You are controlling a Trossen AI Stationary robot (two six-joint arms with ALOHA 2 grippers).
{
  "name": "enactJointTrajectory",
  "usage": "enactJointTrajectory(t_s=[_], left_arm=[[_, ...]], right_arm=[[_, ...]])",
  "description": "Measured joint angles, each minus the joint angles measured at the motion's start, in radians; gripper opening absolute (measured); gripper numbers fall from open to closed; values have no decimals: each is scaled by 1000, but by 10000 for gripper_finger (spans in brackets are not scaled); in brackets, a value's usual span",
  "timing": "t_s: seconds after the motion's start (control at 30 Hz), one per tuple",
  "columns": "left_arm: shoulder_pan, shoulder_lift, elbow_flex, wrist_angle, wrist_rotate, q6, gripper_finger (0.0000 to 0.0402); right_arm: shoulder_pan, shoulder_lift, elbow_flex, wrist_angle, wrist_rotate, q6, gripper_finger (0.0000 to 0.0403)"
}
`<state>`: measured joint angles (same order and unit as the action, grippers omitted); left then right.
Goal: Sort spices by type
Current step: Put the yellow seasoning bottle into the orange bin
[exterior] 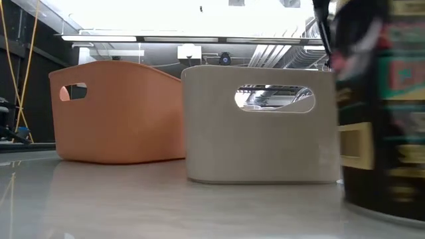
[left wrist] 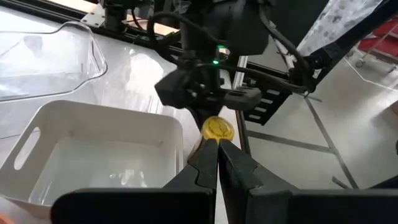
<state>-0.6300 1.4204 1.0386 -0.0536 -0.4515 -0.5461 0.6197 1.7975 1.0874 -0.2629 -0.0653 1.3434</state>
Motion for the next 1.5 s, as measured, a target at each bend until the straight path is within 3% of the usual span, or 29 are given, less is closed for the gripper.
enactJointTrajectory(t_s=[0.27, 0.53, 0.83, 0.93, 1.17, 1.4, 1.5], left_arm=[[0, 0, 0, -1, 8, 35, 0], [0, 0, 0, -16, 92, 244, 0], [0, 0, 0, -31, 110, 455, 3], [0, 0, 0, -31, 110, 524, 15], [7, 0, 1, -41, 135, 569, 90], [46, 9, 86, -183, 175, 473, 216], [73, 47, 152, -235, 256, 404, 260]], right_arm=[[0, 98, 138, 2, 43, -98, 0], [-24, 191, 288, 3, 146, -245, 0], [-75, 266, 451, -9, 141, -495, 0], [-77, 251, 509, -121, 141, -565, 0], [-20, 203, 630, -534, 167, -626, 0], [74, 150, 633, -794, 212, -464, 0], [116, 147, 633, -878, 215, -376, 0]])
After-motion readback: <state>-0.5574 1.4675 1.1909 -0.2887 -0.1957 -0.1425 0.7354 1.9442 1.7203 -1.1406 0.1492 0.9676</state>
